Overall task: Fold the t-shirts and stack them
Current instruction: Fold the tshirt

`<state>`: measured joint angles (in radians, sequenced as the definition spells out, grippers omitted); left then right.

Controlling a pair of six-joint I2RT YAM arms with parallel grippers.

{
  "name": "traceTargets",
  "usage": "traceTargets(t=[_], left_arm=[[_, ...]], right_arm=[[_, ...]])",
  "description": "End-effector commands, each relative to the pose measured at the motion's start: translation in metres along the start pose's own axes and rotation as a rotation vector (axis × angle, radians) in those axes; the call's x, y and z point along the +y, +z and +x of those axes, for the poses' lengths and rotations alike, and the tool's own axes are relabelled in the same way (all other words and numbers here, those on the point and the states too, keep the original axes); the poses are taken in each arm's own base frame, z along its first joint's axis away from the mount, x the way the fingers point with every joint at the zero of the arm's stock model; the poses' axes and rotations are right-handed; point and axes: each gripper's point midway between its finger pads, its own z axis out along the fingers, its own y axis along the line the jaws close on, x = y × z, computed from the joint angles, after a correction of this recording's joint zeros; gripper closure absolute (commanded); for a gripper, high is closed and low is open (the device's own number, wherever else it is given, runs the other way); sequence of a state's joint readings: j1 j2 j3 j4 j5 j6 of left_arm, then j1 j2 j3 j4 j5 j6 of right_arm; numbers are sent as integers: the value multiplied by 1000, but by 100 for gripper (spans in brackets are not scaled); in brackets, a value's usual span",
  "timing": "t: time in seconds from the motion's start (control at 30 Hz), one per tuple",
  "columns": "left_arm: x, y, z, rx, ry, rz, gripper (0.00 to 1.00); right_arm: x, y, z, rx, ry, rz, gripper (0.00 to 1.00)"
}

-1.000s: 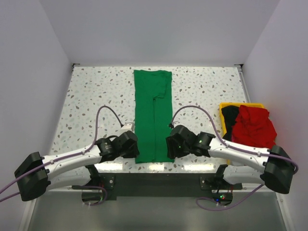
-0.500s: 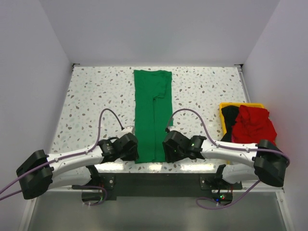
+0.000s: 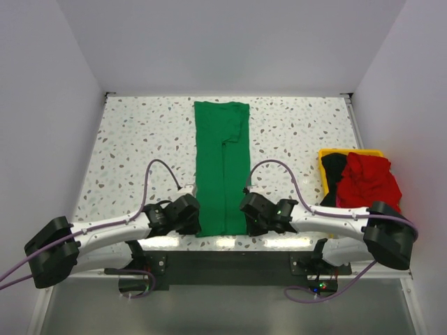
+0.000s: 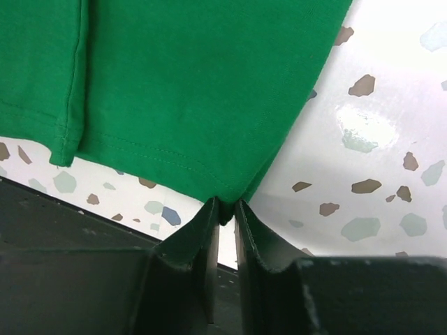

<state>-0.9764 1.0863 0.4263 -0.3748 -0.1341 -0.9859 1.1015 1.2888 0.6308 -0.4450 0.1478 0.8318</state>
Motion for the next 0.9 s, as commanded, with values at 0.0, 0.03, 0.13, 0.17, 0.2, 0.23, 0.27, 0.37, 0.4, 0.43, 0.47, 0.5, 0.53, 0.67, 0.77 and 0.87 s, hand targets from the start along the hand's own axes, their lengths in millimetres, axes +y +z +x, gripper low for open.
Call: traceTargets(t=[0.0, 0.03, 0.13, 0.17, 0.2, 0.23, 0.27, 0.37, 0.4, 0.43, 0.47, 0.5, 0.53, 0.67, 0.77, 0.87], left_arm=[[-2, 0, 3, 2, -1, 22, 82], [-1, -1, 3, 1, -1, 20, 84], [0, -2, 3, 1, 0, 14, 94], [1, -3, 3, 2, -2, 13, 96], [0, -4, 3, -1, -5, 14, 99], [2, -4, 3, 1, -8, 10, 100], [2, -5, 3, -1, -9, 12, 100], [3, -7, 3, -2, -14, 11, 100], [3, -8, 3, -3, -17, 13, 100], [3, -9, 4, -1, -19, 14, 100], [3, -9, 4, 1, -21, 17, 100], [2, -9, 5, 1, -23, 21, 100], [3, -9, 6, 5, -27, 22, 100], [4, -9, 10, 14, -33, 30, 100], [3, -8, 12, 23, -35, 38, 100], [2, -11, 12, 21, -31, 46, 89]], right_arm=[[-1, -3, -9, -57, 26, 7, 86], [-2, -4, -8, -58, 26, 9, 88], [-7, -8, -6, -61, 35, 16, 96], [-10, -8, -5, -63, 37, 21, 96], [-12, -9, -3, -60, 42, 27, 97], [-12, -12, -4, -71, 45, 18, 98], [-15, -12, -2, -68, 48, 24, 98], [-20, -16, 2, -72, 57, 23, 98], [-22, -16, 3, -69, 63, 26, 98], [-22, -16, 4, -69, 67, 20, 98], [-22, -16, 7, -67, 70, 10, 98], [-23, -16, 8, -65, 77, 6, 98], [-25, -14, 12, -57, 78, 5, 98], [-20, -10, 19, -44, 88, -38, 95], [-17, -11, 21, -32, 87, -59, 82], [-17, -20, 18, -44, 90, -66, 64]])
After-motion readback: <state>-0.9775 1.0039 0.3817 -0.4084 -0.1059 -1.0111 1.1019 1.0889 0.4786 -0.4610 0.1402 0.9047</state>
